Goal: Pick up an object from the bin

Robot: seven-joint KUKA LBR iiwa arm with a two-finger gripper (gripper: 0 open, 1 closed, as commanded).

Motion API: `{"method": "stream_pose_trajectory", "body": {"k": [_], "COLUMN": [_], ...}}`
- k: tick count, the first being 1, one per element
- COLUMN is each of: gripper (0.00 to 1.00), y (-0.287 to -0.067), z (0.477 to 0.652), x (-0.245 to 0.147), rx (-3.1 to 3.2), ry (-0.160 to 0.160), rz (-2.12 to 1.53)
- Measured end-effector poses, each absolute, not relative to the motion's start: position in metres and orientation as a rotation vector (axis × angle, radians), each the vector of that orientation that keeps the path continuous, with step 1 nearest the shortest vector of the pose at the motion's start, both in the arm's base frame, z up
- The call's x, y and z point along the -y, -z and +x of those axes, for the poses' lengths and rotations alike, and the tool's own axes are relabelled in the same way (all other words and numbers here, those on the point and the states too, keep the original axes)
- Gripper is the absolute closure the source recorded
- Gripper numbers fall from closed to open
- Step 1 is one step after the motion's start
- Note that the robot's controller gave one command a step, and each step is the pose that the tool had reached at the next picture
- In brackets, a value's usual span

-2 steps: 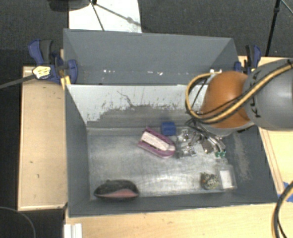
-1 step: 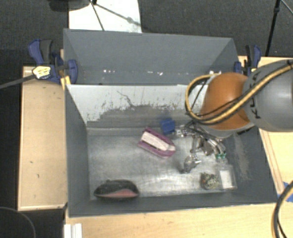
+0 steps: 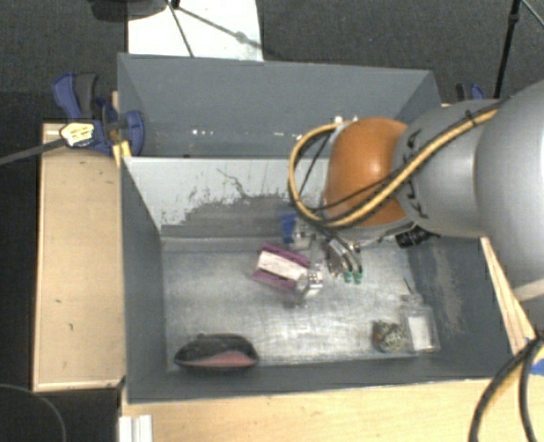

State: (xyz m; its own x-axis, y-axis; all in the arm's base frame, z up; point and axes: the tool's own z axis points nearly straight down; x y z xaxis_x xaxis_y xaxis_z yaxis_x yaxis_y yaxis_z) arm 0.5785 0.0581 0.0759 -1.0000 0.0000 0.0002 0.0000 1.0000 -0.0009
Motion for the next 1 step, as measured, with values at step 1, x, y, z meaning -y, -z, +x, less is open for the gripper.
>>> {"method": "stream_pose_trajectory", "body": {"k": [1], "gripper": [0.0], "y": [-0.0744], "z": [0.5758], "x": [-0.0762], "rx": [3.137], "ry": [-0.004], "rz": [0.276]}}
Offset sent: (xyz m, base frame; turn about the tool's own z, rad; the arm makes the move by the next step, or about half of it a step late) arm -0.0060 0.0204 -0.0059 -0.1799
